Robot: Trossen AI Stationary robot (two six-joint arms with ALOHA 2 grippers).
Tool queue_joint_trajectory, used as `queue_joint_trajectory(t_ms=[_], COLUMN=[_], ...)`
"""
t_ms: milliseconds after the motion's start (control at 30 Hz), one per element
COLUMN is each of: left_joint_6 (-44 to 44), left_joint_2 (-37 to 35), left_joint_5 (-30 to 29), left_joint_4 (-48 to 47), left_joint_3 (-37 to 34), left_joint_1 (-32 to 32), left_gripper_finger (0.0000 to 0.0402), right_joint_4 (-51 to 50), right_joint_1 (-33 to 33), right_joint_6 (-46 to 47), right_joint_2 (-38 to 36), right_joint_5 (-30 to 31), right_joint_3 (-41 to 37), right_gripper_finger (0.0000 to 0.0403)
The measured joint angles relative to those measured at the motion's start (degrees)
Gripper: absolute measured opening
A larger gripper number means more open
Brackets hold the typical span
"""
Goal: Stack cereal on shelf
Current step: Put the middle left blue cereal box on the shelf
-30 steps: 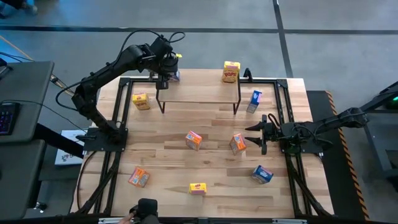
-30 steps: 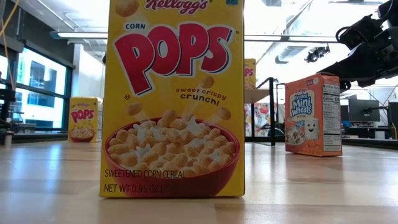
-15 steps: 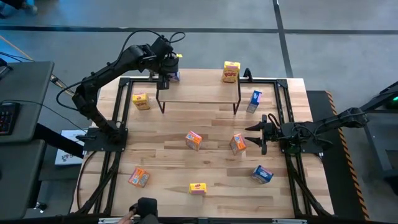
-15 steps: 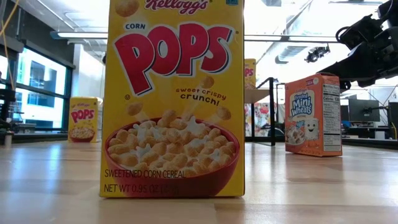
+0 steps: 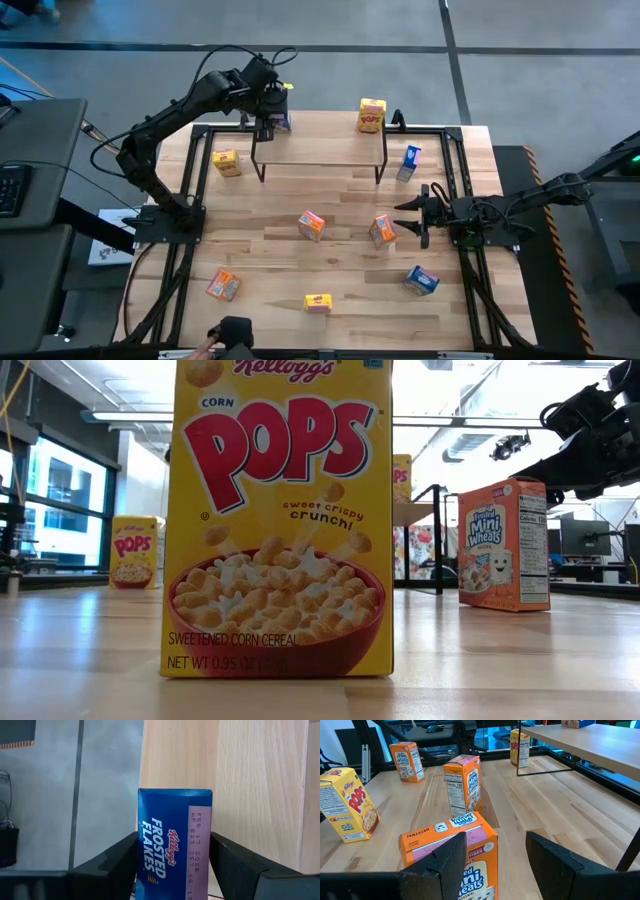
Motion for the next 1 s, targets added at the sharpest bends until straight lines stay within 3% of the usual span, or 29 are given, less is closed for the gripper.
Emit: queue_joint_trajectory(t_ms=[667,1000], left_joint_6=[0.2,-0.2], left_joint_2=[-0.3,-0.3], left_joint_5=[0.4,0.0], left_joint_4=[1.7,1.7], left_joint_3=[0.0,0.0], left_joint_1=[0.6,1.0], left_gripper_finger=[0.0223,0.0264], right_joint_4=[0.0,0.0], right_joint_1=[0.0,0.0], right_joint_6=[0.0,0.0], right_joint_2=[0.0,0.0], right_joint_5=[0.0,0.0], right_joint_3=[0.0,0.0], right_gripper_finger=[0.0197,0.0197])
